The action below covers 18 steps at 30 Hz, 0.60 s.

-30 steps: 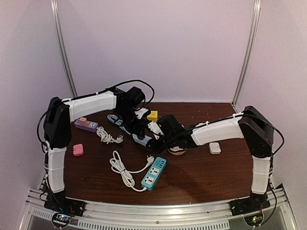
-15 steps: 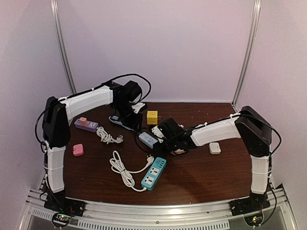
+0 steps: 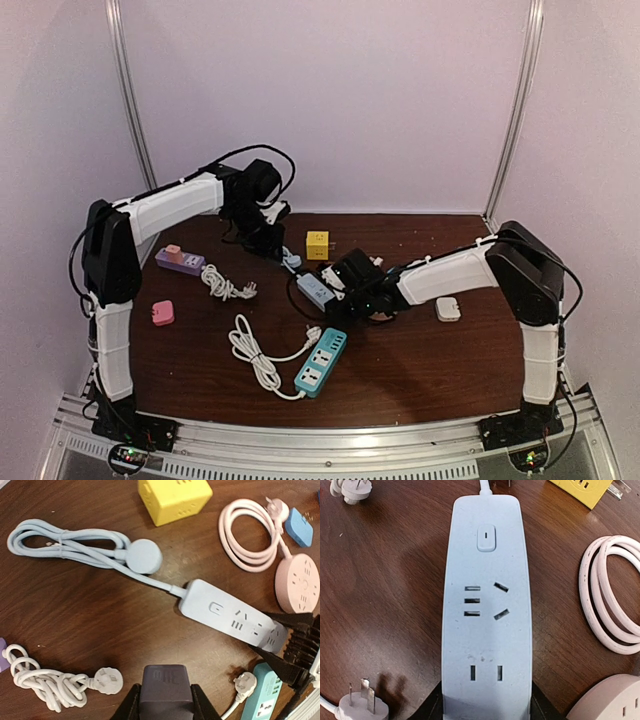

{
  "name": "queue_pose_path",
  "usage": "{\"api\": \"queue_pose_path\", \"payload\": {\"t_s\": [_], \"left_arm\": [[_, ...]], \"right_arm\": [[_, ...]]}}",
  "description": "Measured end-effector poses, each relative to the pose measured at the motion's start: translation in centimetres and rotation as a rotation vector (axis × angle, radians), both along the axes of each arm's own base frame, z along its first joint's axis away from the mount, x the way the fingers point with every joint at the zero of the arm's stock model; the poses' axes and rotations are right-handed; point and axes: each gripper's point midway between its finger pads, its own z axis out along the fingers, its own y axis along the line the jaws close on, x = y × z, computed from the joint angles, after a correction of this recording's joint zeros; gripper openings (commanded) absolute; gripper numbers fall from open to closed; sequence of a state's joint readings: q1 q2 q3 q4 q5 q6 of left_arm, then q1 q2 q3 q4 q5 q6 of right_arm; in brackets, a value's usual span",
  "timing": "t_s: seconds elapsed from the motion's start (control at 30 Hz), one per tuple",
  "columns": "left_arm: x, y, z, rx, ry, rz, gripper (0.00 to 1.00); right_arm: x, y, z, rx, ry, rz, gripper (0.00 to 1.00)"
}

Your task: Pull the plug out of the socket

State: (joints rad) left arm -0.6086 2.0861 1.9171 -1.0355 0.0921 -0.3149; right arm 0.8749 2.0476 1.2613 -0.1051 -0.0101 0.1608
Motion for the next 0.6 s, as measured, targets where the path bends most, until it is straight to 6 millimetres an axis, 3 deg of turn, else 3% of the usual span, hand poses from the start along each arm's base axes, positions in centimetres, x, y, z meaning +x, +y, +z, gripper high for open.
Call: {"api": "queue_pose_path", "payload": {"t_s": [0.13, 0.23, 0.3, 0.6], "left_arm": [[2.6, 1.6, 0.8, -0.047, -0.038, 0.093, 0.19], [4.8, 2.7, 1.5, -0.101, -0.073, 0.157, 0.2], [6.3, 3.5, 2.0, -0.141, -0.094, 0.194, 0.21], [12.7, 6.5, 4.0, -0.358, -0.194, 0.353, 0.21]], "right_arm": [[-0.3, -0.1, -0.1, -0.002, 0.032, -0.003, 0.73], [-0.4, -0.4, 0.2, -0.009, 0.054, -0.015, 0.83], [-0.6, -0.4, 0.7, -0.003, 0.071, -0.024, 0.98], [0.7, 0.7, 7.4, 0.107, 0.021, -0.052, 1.0]]}}
